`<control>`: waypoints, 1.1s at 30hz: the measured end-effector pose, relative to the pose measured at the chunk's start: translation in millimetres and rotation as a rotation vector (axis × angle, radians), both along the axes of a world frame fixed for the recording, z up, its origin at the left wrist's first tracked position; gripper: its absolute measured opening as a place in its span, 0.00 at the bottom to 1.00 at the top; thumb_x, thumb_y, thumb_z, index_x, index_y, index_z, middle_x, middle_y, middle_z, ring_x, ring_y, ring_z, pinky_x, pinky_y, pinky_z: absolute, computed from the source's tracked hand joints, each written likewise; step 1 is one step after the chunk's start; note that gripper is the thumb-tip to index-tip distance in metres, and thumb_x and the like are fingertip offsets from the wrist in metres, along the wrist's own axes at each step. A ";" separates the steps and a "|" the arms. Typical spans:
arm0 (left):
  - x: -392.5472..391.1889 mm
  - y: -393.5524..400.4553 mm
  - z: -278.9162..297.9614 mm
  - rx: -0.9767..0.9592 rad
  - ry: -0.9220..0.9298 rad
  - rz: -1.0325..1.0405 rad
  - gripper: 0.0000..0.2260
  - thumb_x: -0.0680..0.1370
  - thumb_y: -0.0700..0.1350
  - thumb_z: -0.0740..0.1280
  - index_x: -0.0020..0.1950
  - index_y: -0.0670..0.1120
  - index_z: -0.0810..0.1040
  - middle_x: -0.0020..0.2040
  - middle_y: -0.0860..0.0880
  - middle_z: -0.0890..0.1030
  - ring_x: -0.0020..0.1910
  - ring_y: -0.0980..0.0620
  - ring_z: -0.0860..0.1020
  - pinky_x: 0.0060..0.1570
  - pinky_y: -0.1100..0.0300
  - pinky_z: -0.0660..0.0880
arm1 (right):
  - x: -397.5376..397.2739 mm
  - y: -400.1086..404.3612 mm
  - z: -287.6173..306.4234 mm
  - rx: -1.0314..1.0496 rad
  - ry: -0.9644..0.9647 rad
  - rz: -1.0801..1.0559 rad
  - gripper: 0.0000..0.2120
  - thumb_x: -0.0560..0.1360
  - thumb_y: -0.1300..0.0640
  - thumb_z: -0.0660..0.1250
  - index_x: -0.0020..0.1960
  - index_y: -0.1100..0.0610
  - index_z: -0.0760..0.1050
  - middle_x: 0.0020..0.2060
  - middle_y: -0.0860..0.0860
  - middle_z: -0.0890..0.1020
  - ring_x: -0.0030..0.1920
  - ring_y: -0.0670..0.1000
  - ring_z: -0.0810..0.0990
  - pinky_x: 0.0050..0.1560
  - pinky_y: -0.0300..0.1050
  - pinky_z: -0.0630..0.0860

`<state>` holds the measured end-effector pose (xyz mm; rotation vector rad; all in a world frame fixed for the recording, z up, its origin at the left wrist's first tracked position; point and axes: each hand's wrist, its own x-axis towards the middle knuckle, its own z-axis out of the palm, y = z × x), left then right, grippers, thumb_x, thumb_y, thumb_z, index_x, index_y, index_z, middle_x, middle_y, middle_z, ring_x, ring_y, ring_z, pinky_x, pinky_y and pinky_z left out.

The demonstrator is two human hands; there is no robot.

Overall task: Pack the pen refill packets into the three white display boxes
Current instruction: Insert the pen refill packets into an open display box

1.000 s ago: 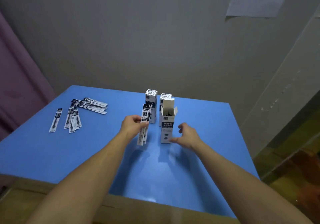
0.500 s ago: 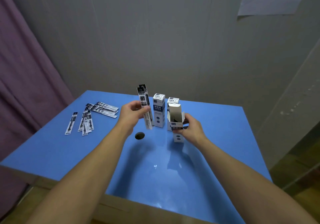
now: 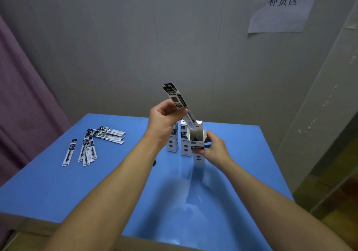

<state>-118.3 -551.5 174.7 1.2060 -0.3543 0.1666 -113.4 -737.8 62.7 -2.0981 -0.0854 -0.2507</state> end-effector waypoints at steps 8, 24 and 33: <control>0.7 -10.3 -15.7 0.268 0.027 0.042 0.08 0.71 0.31 0.76 0.45 0.42 0.83 0.41 0.47 0.85 0.41 0.53 0.82 0.45 0.62 0.79 | -5.2 8.1 12.0 0.008 -0.037 0.016 0.22 0.64 0.60 0.82 0.46 0.42 0.74 0.42 0.44 0.82 0.46 0.48 0.81 0.51 0.46 0.81; 14.5 -3.5 -16.9 0.590 0.002 0.185 0.05 0.72 0.45 0.78 0.42 0.51 0.84 0.42 0.53 0.83 0.43 0.50 0.79 0.46 0.52 0.76 | -8.7 7.4 13.9 0.034 0.000 0.012 0.22 0.65 0.61 0.81 0.53 0.48 0.76 0.43 0.42 0.81 0.48 0.48 0.81 0.52 0.46 0.80; 8.5 -11.0 -12.7 0.544 -0.054 0.252 0.05 0.72 0.45 0.78 0.44 0.49 0.84 0.47 0.45 0.82 0.45 0.47 0.79 0.45 0.60 0.75 | -9.3 4.4 10.3 0.011 0.015 0.003 0.21 0.65 0.60 0.81 0.53 0.50 0.77 0.43 0.42 0.81 0.48 0.49 0.81 0.53 0.49 0.80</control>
